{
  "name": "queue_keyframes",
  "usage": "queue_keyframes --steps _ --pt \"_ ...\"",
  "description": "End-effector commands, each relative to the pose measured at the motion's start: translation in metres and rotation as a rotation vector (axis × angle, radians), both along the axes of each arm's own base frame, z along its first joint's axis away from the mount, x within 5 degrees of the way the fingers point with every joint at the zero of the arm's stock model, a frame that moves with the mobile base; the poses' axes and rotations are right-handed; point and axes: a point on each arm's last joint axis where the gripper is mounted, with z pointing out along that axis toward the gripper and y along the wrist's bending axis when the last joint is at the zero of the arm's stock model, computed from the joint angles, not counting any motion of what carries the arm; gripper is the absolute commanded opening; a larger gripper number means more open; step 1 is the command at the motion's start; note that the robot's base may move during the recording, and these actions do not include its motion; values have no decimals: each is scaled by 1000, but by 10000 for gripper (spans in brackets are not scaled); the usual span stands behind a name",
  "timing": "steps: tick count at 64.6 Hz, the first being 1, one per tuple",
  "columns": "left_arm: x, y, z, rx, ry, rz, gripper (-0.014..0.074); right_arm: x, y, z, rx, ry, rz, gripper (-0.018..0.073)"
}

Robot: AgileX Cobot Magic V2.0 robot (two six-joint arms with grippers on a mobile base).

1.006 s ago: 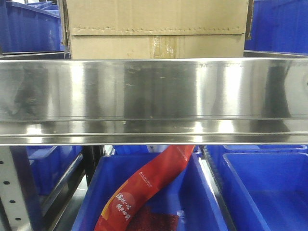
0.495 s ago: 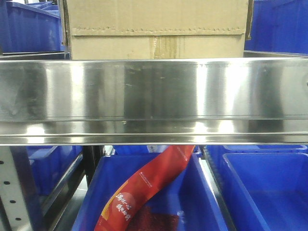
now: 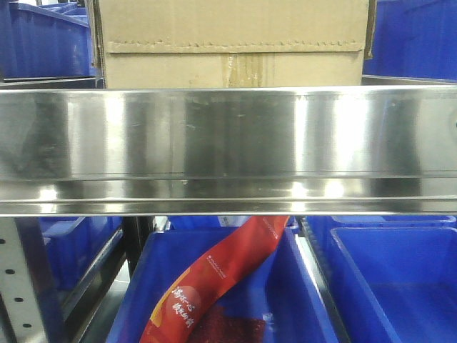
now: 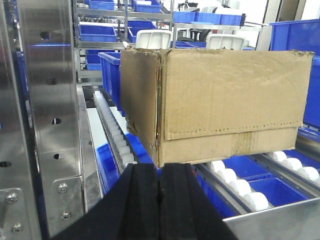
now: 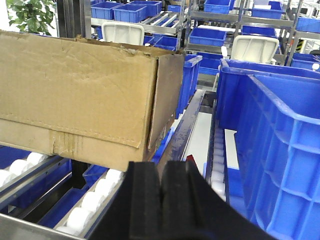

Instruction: Stack two boxes on right shelf middle

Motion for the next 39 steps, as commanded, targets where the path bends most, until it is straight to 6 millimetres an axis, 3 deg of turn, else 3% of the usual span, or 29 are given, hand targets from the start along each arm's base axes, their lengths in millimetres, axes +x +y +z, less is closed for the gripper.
queue_keyframes --steps 1,30,39 --pt "-1 0 2 -9 -25 -1 -111 0 -1 1 -9 -26 -10 -153" --pt "-1 0 2 -25 -19 1 -111 0 -1 1 -9 -26 -10 -153" --pt "-6 6 -2 22 -64 86 -111 0 -1 1 -9 -26 -10 -153"
